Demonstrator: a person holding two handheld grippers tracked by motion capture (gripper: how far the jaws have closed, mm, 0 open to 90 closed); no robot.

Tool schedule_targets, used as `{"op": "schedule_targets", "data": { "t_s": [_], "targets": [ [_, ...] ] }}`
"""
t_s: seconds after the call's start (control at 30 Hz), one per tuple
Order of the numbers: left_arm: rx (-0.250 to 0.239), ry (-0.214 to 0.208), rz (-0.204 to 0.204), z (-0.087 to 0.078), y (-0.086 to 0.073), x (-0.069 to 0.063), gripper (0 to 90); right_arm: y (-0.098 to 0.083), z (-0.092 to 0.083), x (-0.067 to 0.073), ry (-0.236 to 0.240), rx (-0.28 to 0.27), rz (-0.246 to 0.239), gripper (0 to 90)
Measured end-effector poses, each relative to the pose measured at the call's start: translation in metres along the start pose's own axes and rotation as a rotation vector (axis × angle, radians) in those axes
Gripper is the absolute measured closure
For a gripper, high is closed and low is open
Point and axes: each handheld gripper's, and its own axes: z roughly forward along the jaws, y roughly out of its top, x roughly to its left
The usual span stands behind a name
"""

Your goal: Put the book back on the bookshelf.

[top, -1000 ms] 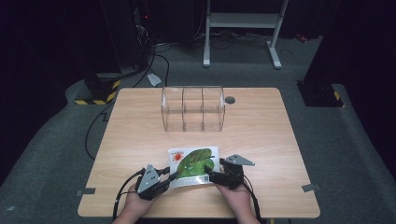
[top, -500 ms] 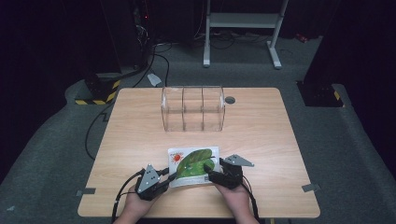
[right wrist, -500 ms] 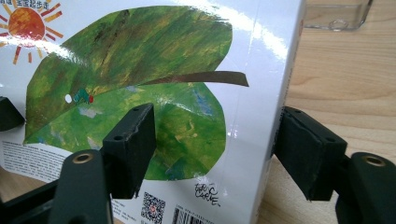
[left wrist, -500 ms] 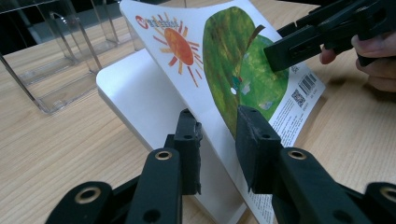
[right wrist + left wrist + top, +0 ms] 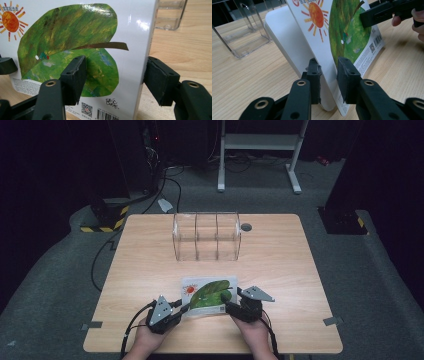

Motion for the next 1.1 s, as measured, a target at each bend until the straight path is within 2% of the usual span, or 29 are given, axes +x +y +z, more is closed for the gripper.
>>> {"op": "schedule_targets", "data": {
  "t_s": [0.33,0.67,0.97,1.07,1.1],
  "targets": [
    [0.017,0.003,-0.01,0.006,-0.001,0.003,76.0,0.0,-0.008,0.002,-0.025,-0.033,-0.033,38.0],
    [0.03,0.032,-0.003,0.009,-0.002,0.002,76.5,-0.001,-0.009,0.005,-0.037,-0.044,-0.067,37.9],
    [0.05,0.042,0.046,0.004,-0.004,-0.003,76.0,-0.004,-0.015,0.006,-0.021,-0.053,-0.085,37.9],
    [0.045,0.046,0.022,-0.004,-0.006,-0.004,75.5,-0.005,-0.017,0.006,-0.008,-0.05,-0.088,37.3],
    [0.038,0.053,0.007,-0.008,-0.006,-0.003,71.4,-0.006,-0.019,0.007,-0.006,-0.048,-0.093,37.5]
  ]
}}
